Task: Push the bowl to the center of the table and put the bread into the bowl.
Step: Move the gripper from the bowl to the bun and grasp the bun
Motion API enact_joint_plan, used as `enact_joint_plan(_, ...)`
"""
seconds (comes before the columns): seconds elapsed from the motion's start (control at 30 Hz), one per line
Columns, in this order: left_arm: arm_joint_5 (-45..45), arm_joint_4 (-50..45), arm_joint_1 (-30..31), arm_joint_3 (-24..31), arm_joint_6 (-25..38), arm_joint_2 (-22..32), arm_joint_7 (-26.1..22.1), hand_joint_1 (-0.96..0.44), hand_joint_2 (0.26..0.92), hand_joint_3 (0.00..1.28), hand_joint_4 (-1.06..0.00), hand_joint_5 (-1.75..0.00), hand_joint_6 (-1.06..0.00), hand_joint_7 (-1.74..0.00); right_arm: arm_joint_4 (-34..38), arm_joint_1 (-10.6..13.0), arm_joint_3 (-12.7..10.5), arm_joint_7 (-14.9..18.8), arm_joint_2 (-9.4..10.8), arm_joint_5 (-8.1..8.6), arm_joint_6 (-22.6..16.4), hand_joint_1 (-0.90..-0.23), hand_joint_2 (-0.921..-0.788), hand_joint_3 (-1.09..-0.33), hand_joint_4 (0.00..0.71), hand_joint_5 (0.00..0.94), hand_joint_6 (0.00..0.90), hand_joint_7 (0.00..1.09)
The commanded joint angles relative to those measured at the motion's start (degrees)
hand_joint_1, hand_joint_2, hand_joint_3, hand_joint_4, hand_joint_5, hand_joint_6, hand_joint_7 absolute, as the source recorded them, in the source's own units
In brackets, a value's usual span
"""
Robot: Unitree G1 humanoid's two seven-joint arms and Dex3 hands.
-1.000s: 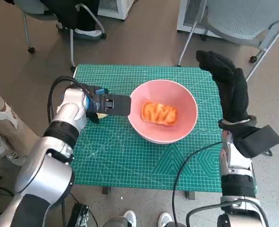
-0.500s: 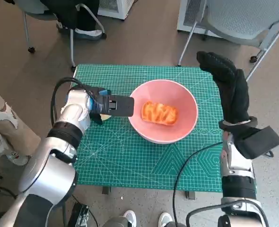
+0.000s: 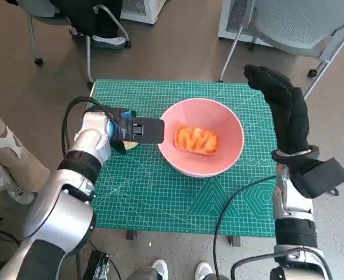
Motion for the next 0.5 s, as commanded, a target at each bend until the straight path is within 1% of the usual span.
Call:
enact_joint_plan(0.03, -0.1, 0.4, -0.4, 0.1, 0.3, -0.2, 1.3, -0.24, 0.73, 0.0, -0.21, -0.97, -0.19, -0.01, 0.3, 1.4, 0.1, 0.1, -0.5, -0.4, 0.2, -0.709, -0.921, -0.839, 0.143, 0.0, -0.001, 0.44)
enact_joint_plan(0.07, -0.1, 0.4, -0.3, 0.1, 0.3, -0.2, 1.6, -0.2, 0.736, 0.0, -0.2, -1.15, -0.21, -0.01, 0.3, 1.4, 0.1, 0.1, -0.5, -0.39, 0.2, -0.709, -0.921, -0.839, 0.143, 0.0, -0.001, 0.44)
enact_joint_plan(0.1, -0.2, 0.4, -0.3, 0.2, 0.5, -0.2, 2.1, -0.19, 0.738, 0.01, -0.2, -1.22, -0.22, -0.01, 0.3, 1.4, 0.1, 0.1, -0.5, -0.39, 0.2, -0.709, -0.921, -0.839, 0.143, 0.0, -0.001, 0.44)
enact_joint_plan(0.13, -0.3, 0.4, -0.3, 0.3, 0.6, -0.3, 2.4, -0.14, 0.747, 0.01, -0.25, -1.36, -0.3, -0.03, 0.4, 1.4, 0.1, 0.1, -0.5, -0.4, 0.2, -0.709, -0.921, -0.839, 0.143, 0.0, -0.001, 0.44)
enact_joint_plan(0.17, -0.4, 0.3, -0.3, 0.5, 0.9, -0.3, 3.5, -0.11, 0.753, 0.01, -0.29, -1.44, -0.35, -0.05, 0.4, 1.4, 0.1, 0.1, -0.5, -0.39, 0.1, -0.709, -0.921, -0.839, 0.143, 0.0, -0.001, 0.44)
enact_joint_plan(0.2, -0.4, 0.2, -0.2, 0.6, 1.1, -0.3, 4.3, -0.01, 0.73, 0.11, -0.39, -1.4, -0.43, -0.09, 0.4, 1.4, 0.1, 0.1, -0.5, -0.38, 0.1, -0.709, -0.921, -0.839, 0.143, 0.0, -0.001, 0.44)
enact_joint_plan(0.23, -0.4, 0.0, 0.0, 0.6, 1.2, -0.4, 5.6, 0.14, 0.689, 0.25, -0.55, -1.31, -0.55, -0.15, 0.5, 1.4, 0.1, 0.1, -0.5, -0.36, 0.1, -0.709, -0.921, -0.838, 0.143, 0.0, -0.001, 0.44)
enact_joint_plan(0.27, -0.4, -0.1, 0.2, 0.6, 1.3, -0.5, 6.6, 0.24, 0.654, 0.37, -0.64, -1.26, -0.61, -0.3, 0.5, 1.4, 0.1, 0.1, -0.6, -0.35, 0.0, -0.709, -0.921, -0.838, 0.143, 0.0, -0.001, 0.44)
enact_joint_plan(0.37, 0.1, -0.5, 1.2, 0.2, 1.5, -0.6, 10.5, 0.36, 0.616, 0.51, -0.74, -1.24, -0.63, -0.56, 0.4, 1.4, 0.0, 0.3, -0.6, -0.23, 0.0, -0.708, -0.921, -0.838, 0.143, 0.0, -0.001, 0.44)
enact_joint_plan(0.43, 0.3, -0.6, 1.7, -0.1, 1.5, -0.7, 12.0, 0.38, 0.616, 0.54, -0.75, -1.24, -0.6, -0.61, 0.6, 1.4, 0.0, 0.4, -0.6, -0.14, 0.0, -0.708, -0.921, -0.838, 0.144, 0.0, -0.001, 0.44)
enact_joint_plan(0.5, 0.6, -0.6, 1.9, -0.5, 1.1, -0.6, 13.2, 0.39, 0.634, 0.54, -0.74, -1.26, -0.57, -0.59, 0.7, 1.3, 0.0, 0.4, -0.6, -0.05, 0.0, -0.708, -0.921, -0.838, 0.144, 0.0, -0.001, 0.44)
